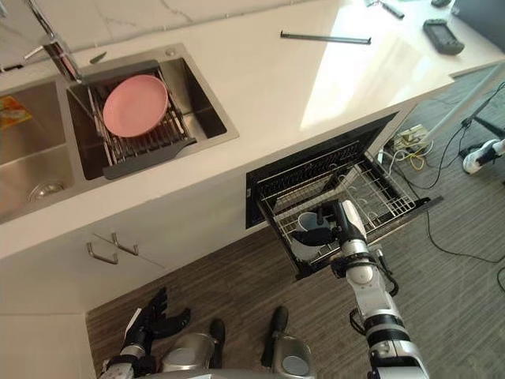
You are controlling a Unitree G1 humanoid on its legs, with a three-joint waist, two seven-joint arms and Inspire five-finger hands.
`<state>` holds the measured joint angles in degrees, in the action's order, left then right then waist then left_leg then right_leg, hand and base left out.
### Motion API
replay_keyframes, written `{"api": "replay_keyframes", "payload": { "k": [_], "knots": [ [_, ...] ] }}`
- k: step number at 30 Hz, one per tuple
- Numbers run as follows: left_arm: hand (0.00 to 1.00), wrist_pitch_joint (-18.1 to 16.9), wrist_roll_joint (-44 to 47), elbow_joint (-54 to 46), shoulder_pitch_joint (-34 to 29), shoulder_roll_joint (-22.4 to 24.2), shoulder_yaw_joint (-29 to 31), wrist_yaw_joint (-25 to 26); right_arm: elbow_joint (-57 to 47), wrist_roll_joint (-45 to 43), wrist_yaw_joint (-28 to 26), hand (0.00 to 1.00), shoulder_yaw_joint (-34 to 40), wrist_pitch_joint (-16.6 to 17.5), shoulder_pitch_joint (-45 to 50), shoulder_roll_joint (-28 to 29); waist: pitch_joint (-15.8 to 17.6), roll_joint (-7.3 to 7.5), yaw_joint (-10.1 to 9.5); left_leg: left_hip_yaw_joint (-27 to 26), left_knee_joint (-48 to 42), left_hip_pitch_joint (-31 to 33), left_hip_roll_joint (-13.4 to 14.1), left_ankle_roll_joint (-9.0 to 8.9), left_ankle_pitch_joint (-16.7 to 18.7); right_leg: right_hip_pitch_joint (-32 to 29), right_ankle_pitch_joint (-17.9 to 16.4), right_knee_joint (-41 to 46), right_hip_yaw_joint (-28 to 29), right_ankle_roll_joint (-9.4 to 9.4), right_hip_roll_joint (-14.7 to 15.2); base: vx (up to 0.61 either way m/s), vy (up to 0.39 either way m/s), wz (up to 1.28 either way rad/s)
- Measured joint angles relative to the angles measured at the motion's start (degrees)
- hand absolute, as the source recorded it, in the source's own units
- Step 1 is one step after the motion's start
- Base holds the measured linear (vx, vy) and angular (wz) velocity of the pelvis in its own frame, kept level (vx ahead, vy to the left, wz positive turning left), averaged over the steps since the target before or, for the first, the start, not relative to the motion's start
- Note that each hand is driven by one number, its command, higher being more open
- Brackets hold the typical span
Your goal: Walk over to the sink, pick up the cup, carry it to the dishwasher, place the cup inside the dishwasher, then close the dishwasher door
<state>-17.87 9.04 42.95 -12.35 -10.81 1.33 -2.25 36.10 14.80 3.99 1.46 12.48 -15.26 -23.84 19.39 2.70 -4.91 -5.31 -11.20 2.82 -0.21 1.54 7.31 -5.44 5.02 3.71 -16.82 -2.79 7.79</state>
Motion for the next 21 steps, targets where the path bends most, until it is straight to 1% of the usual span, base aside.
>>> {"api": "replay_keyframes", "payload": {
  "k": [3, 11, 15, 19, 20, 21],
  "knots": [
    [1.00, -0.01, 1.05, -0.14, 1.48, -0.04, -0.02, 0.74, 2.58, -0.14, 0.02, 0.00, -0.02, 0.02, -3.44, -2.34, 2.25, -0.07, -0.32, 0.05, -1.16, 1.45, -0.05, 0.05, 0.25, -1.20, 0.02, 0.46, 0.01, 0.03, 0.12, -0.01, 0.001, 0.01],
    [1.00, -0.09, 1.12, -0.13, 3.56, -0.05, -0.64, 1.01, 6.73, -0.17, 0.60, 0.00, -1.95, 0.03, -8.04, -3.46, 4.72, -0.11, -0.60, 0.12, -3.08, 3.89, 0.14, -0.08, 1.08, -2.92, 0.11, 0.89, 0.15, 0.15, 0.02, 0.00, 0.001, 0.00],
    [1.00, -0.10, 1.26, -0.13, 4.99, -0.14, -0.66, 0.94, 9.37, -0.15, -0.04, 0.00, -1.96, 0.02, -10.83, -4.02, 6.14, -0.21, -0.67, 0.14, -4.30, 5.86, 0.15, 0.06, 1.35, -4.53, 0.25, 1.34, 0.22, 0.35, 0.08, -0.02, 0.004, 0.00],
    [1.00, -0.10, 2.37, -0.13, 5.50, -0.08, -0.77, 0.69, 10.25, -0.12, -0.47, 0.00, -1.98, 0.03, -11.92, -4.23, 6.42, -0.44, -0.77, 0.25, -4.52, 6.42, -0.04, 0.06, 1.34, -5.20, 0.25, 1.34, 0.07, 0.38, -0.01, 0.00, 0.000, 0.00],
    [1.00, -0.10, 2.54, -0.13, 5.74, -0.08, -0.77, 0.64, 10.45, -0.11, -0.49, 1.00, -1.99, 0.02, -12.27, -4.26, 6.43, -0.47, -0.82, 0.29, -4.64, 6.71, -0.04, 0.07, 1.33, -5.46, 0.26, 1.34, 0.07, 0.39, -0.01, 0.00, 0.000, 0.00],
    [1.00, -0.09, 2.80, -0.12, 6.01, -0.06, -0.84, 0.59, 10.52, -0.11, -0.49, 1.00, -1.99, -0.01, -12.50, -4.30, 6.48, -0.51, -0.86, 0.38, -4.75, 6.98, -0.05, 0.07, 1.33, -5.63, 0.28, 1.34, 0.01, 0.41, -0.01, 0.00, -0.012, 0.04]
  ]
}}
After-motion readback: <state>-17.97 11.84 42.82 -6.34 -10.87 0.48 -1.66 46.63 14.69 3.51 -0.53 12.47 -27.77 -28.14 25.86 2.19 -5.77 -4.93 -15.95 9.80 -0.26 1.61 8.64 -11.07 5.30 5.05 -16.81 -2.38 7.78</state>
